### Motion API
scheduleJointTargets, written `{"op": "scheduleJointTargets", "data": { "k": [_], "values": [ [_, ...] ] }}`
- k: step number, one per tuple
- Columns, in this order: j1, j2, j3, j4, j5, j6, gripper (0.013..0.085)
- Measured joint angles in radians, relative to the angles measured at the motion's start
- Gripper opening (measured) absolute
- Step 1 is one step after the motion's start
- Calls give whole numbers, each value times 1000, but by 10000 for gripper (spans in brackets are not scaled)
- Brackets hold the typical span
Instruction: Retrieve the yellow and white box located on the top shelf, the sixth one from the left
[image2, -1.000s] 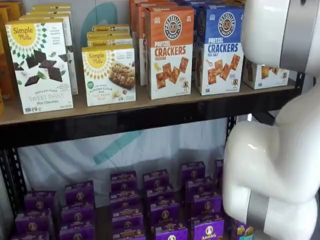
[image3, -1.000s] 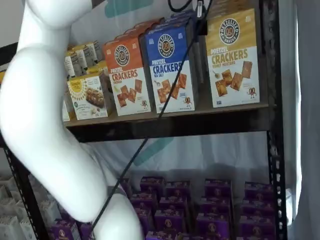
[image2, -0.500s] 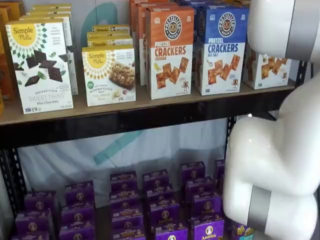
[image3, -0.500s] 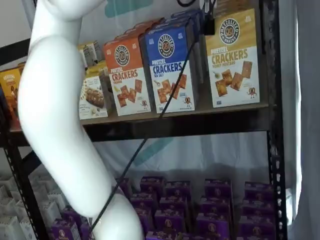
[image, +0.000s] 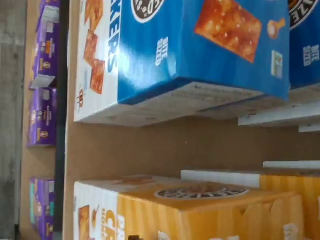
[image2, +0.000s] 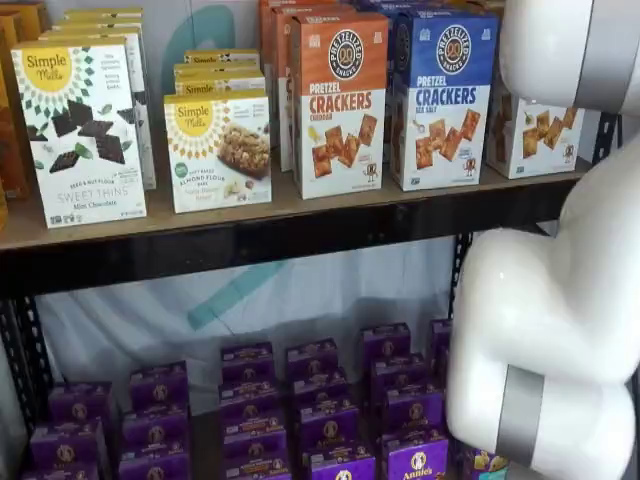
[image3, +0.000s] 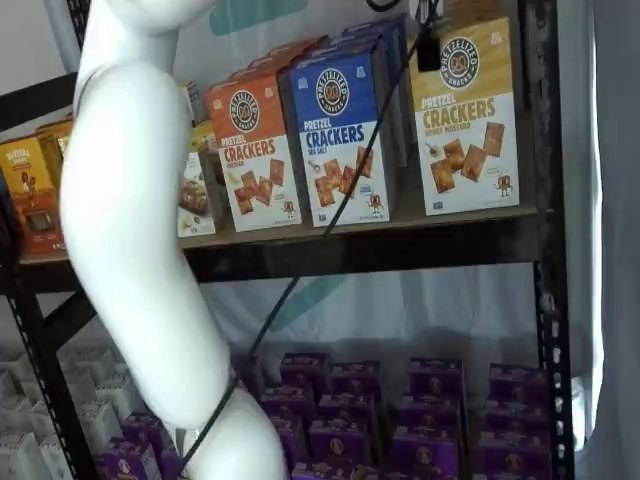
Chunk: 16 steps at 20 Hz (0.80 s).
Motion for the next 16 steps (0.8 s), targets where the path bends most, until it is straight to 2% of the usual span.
{"op": "scheduleJointTargets", "data": {
  "k": [9, 16],
  "values": [
    [12, 47, -45, -41, 26, 6, 850],
    [34, 94, -124, -116, 98, 24, 850]
  ]
}}
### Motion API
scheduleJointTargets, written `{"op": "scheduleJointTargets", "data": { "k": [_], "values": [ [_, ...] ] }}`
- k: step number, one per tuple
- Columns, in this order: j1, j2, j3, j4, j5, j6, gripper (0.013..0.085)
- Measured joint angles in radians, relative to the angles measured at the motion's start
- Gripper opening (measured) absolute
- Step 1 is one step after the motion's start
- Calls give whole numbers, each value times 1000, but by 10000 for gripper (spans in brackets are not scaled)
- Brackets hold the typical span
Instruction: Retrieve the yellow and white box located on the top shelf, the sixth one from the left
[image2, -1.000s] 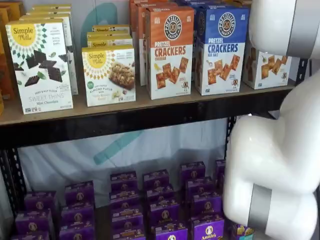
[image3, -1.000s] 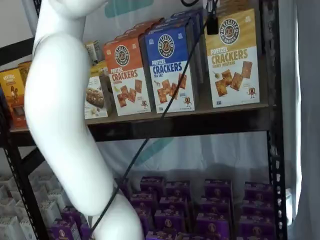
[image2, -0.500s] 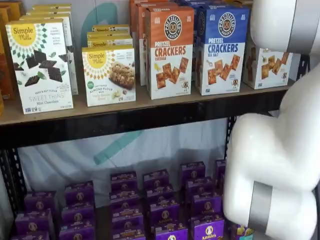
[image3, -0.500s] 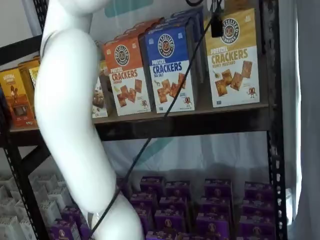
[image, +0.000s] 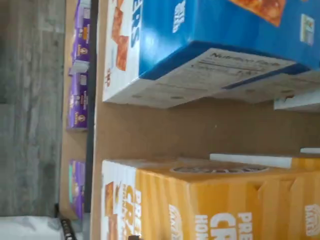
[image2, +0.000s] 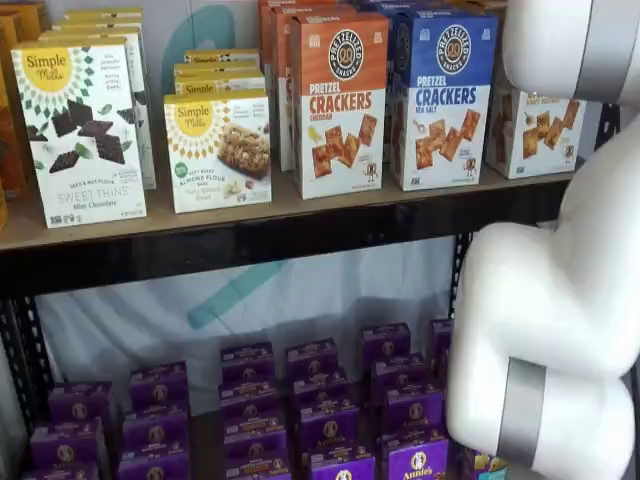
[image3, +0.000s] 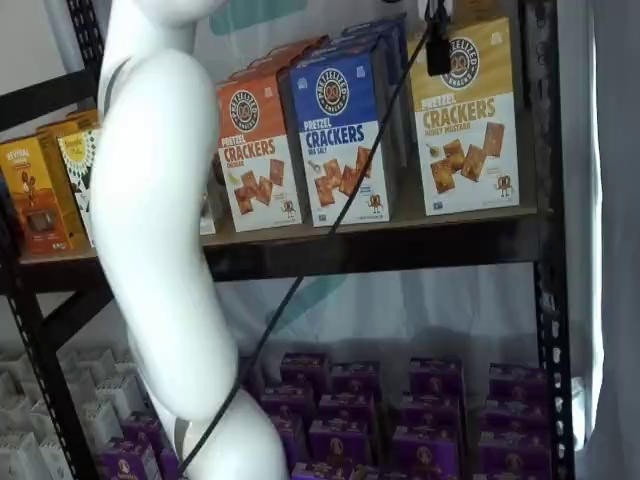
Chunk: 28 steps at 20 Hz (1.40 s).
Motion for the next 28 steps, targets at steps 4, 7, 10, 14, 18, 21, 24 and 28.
{"op": "scheduleJointTargets", "data": {
  "k": [4, 7, 10, 14, 18, 21, 24, 28],
  "values": [
    [22, 17, -31, -60, 38, 10, 850],
    [32, 17, -32, -83, 47, 15, 850],
    [41, 13, -27, -100, 46, 18, 850],
    [53, 9, -23, -134, 49, 21, 850],
    [66, 16, -39, -177, 76, 24, 850],
    [64, 20, -47, -179, 88, 24, 850],
    [64, 16, -41, -182, 84, 23, 850],
    [65, 9, -29, -181, 79, 24, 850]
  ]
}}
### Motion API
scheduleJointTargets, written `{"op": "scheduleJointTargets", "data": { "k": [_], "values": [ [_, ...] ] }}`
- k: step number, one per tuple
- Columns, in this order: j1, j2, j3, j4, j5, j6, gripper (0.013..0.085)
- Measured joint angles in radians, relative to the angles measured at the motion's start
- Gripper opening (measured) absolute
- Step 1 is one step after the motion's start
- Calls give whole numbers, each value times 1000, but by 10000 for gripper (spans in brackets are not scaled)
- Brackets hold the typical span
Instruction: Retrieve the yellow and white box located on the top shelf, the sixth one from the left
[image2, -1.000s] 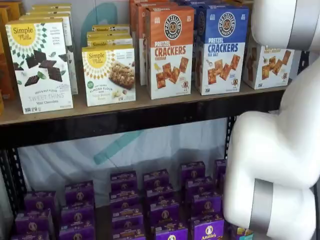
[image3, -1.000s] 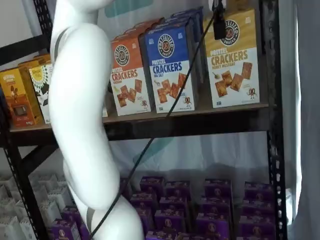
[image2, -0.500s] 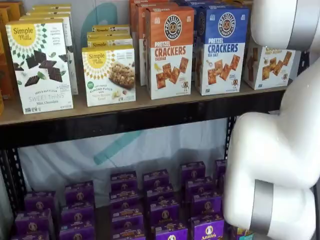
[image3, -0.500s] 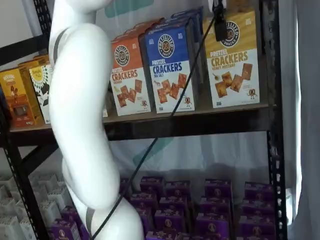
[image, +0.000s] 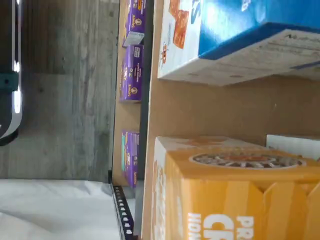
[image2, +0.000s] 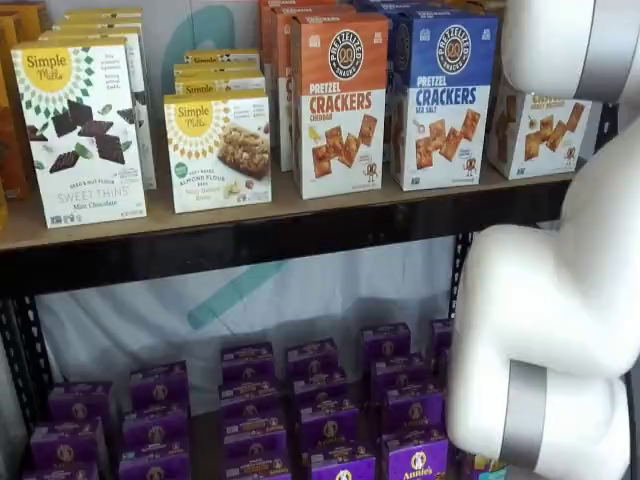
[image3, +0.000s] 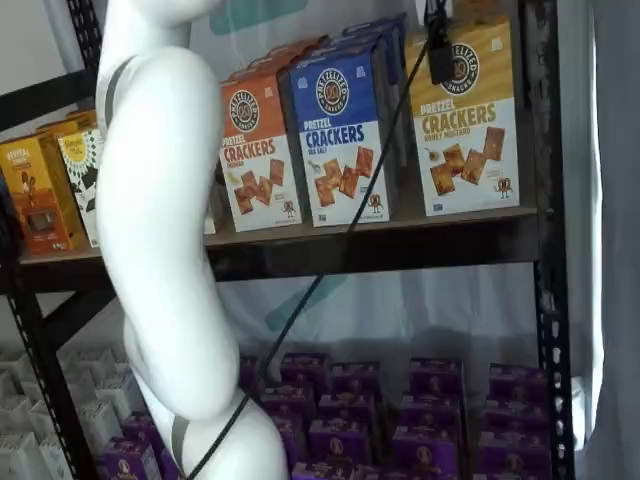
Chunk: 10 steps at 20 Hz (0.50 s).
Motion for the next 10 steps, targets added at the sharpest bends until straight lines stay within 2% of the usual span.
{"op": "scheduleJointTargets", "data": {
  "k": [1, 3, 4, 6, 10],
  "values": [
    [0, 0, 1, 0, 0, 1, 850],
    [1, -1, 3, 2, 1, 2, 770],
    [1, -1, 3, 2, 1, 2, 770],
    [2, -3, 7, 3, -2, 2, 690],
    [1, -6, 12, 4, -9, 2, 690]
  ]
}}
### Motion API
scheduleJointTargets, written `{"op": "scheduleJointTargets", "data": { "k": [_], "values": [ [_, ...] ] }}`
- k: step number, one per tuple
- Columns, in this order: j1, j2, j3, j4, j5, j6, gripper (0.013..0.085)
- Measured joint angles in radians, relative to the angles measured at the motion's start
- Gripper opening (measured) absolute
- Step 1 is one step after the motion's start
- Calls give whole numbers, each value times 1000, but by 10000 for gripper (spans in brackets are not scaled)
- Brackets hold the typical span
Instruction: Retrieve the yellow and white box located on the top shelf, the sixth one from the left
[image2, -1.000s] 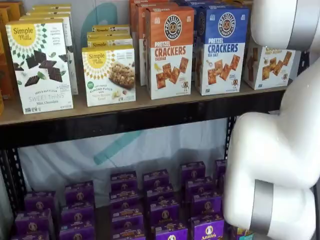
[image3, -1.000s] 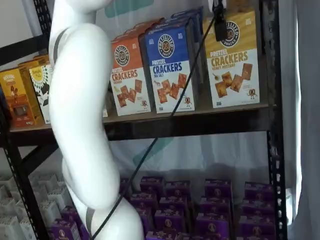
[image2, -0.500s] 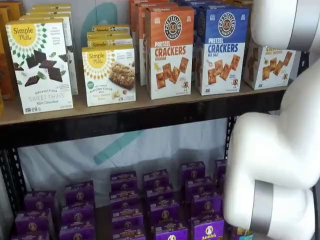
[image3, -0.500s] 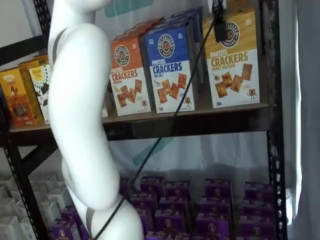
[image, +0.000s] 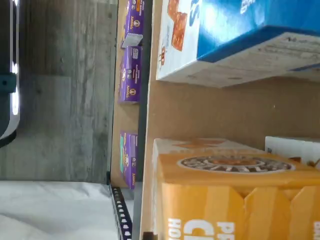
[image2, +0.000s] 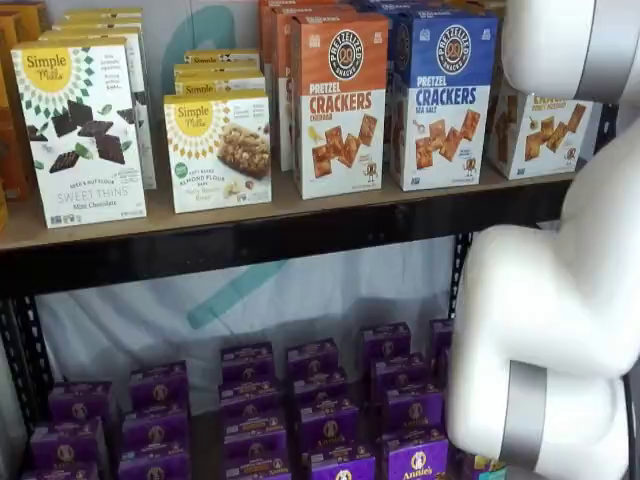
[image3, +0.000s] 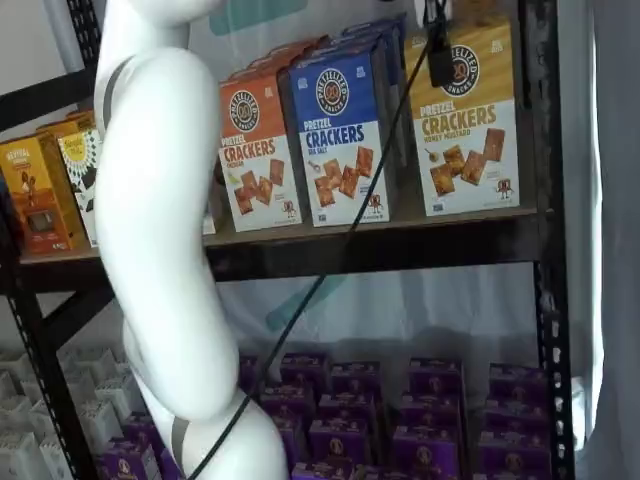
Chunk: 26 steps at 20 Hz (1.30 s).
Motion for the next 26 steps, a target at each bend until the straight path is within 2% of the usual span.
{"op": "scheduleJointTargets", "data": {
  "k": [1, 4, 26],
  "values": [
    [0, 0, 0, -1, 0, 0, 690],
    [1, -3, 5, -3, -5, -1, 610],
    [-18, -3, -9, 3, 20, -15, 610]
  ]
}}
